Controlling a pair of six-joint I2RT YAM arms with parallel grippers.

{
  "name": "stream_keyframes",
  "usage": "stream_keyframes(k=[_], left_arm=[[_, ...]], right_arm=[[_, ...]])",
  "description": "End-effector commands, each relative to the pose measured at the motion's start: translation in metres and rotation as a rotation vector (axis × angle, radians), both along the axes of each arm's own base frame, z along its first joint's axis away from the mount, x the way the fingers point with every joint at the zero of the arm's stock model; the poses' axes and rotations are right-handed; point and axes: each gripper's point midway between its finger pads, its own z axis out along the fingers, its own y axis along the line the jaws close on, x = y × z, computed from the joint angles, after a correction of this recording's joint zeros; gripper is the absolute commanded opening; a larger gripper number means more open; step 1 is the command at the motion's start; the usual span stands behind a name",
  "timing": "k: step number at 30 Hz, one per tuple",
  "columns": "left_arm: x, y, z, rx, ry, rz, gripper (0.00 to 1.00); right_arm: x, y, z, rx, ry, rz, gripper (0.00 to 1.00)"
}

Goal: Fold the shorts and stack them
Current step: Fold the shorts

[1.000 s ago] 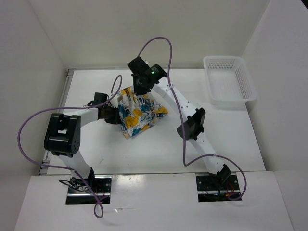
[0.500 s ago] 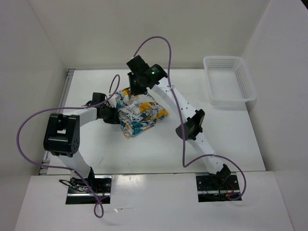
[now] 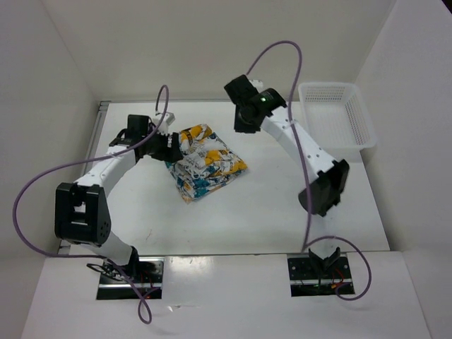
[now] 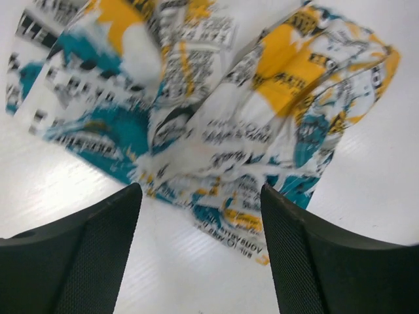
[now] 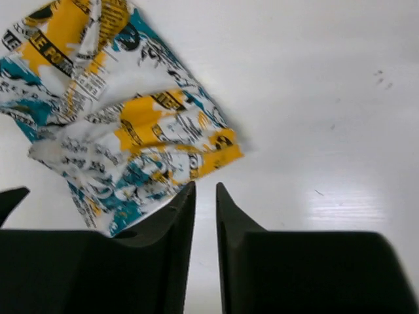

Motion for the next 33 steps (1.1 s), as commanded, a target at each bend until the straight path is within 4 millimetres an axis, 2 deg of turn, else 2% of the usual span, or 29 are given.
stream_keyframes(k=[1,2,3,4,5,8,12,13,18,19,22,23,24,25,27,28,30,32,33], left_arm=[[0.004,-0.024,-0.001,0.011,0.026,-0.059,0.81],[0.006,-0.025,-0.005,0.028,0.039,-0.055,0.83],[0.009,-0.028,-0.013,0.049,0.055,-0.057,0.85],[0.011,-0.022,-0.018,0.083,0.067,-0.030,0.87],[0.014,-0.023,-0.021,0.096,0.069,-0.029,0.89],[0.018,-0.018,-0.037,0.131,0.100,-0.006,0.90],[0.022,-0.016,-0.056,0.164,0.123,0.005,0.90],[0.027,-0.017,-0.050,0.160,0.102,0.007,0.90],[0.035,-0.025,-0.065,0.131,0.103,-0.016,0.85],[0.036,-0.028,-0.070,0.123,0.116,-0.026,0.82],[0.040,-0.032,-0.070,0.105,0.117,-0.040,0.60],[0.041,-0.032,-0.064,0.102,0.102,-0.040,0.52],[0.042,-0.033,-0.057,0.100,0.087,-0.039,0.34],[0.044,-0.033,-0.042,0.094,0.053,-0.038,0.28],[0.039,-0.034,-0.028,0.085,0.046,-0.044,0.18],[0.039,-0.029,-0.013,0.075,0.032,-0.036,0.09],[0.036,-0.023,-0.001,0.035,0.030,-0.038,0.02],[0.035,-0.021,0.015,0.007,0.014,-0.044,0.01],[0.033,-0.016,0.016,-0.018,0.027,-0.044,0.01]], right_arm=[[-0.012,-0.024,0.039,0.075,-0.152,-0.052,0.26],[-0.020,-0.042,0.005,0.060,-0.080,-0.064,0.27],[-0.028,-0.049,0.017,0.124,-0.100,-0.066,0.29],[-0.030,-0.048,0.014,0.173,-0.091,-0.047,0.29],[-0.038,-0.057,-0.005,0.165,-0.048,-0.062,0.29],[-0.048,-0.067,-0.014,0.153,-0.029,-0.074,0.31],[-0.052,-0.070,-0.019,0.140,-0.017,-0.068,0.31],[-0.052,-0.071,-0.018,0.137,-0.025,-0.059,0.31],[-0.055,-0.070,-0.026,0.137,-0.008,-0.054,0.31],[-0.056,-0.071,-0.029,0.126,-0.001,-0.047,0.31],[-0.057,-0.072,-0.026,0.131,-0.009,-0.047,0.31],[-0.057,-0.072,-0.026,0.131,-0.009,-0.047,0.31],[-0.057,-0.072,-0.026,0.131,-0.009,-0.047,0.31],[-0.057,-0.072,-0.026,0.131,-0.009,-0.047,0.31],[-0.058,-0.072,-0.030,0.125,0.000,-0.047,0.31],[-0.058,-0.072,-0.030,0.125,0.001,-0.047,0.31],[-0.060,-0.074,-0.034,0.115,0.008,-0.041,0.31],[-0.060,-0.074,-0.034,0.115,0.008,-0.041,0.31],[-0.060,-0.074,-0.034,0.115,0.008,-0.041,0.31]])
